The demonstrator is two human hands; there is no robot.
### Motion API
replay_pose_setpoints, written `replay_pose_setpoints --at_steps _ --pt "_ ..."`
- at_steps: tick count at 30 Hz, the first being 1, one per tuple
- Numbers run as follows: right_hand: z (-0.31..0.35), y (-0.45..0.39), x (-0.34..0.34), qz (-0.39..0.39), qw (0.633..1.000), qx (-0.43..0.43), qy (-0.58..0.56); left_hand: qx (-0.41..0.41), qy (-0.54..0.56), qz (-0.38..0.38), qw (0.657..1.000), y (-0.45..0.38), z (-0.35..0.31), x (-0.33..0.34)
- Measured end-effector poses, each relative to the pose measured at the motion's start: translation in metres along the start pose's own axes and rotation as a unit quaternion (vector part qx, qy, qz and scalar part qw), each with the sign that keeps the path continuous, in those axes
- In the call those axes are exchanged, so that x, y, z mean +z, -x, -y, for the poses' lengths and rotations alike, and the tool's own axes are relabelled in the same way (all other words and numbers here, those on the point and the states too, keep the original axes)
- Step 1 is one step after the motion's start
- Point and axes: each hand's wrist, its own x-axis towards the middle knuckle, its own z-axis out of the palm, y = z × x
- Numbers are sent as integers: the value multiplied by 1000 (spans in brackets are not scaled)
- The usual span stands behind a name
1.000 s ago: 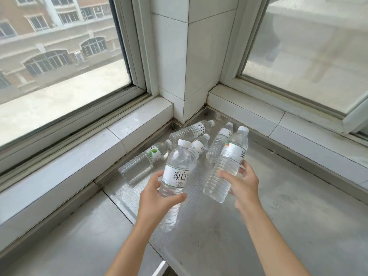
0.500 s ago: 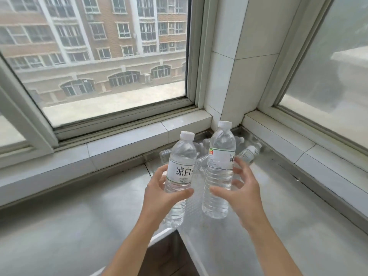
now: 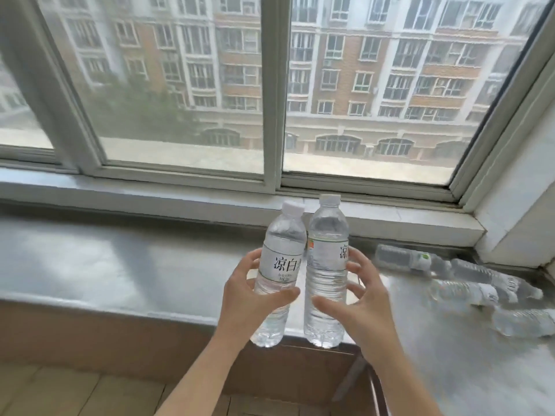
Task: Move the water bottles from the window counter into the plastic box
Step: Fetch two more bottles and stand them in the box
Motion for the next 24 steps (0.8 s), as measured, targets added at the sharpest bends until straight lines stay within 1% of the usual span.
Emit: replay_pose_setpoints --at_steps 6,13,16,20,24 --pt "30 9 128 133 990 -37 -29 -18 0 -140 990 28 12 -140" --pt "65 60 311 268 960 -58 -63 -37 -44 -290 955 101 44 -317" --pt "84 95 387 335 937 -60 -78 -43 -47 -358 931 144 48 -385" --pt "109 142 481 433 893 -76 -95 -52 -41 -436 898 204 48 -462" --pt "136 188 566 530 836 -98 -102 -64 -28 -543 837 254 56 -524"
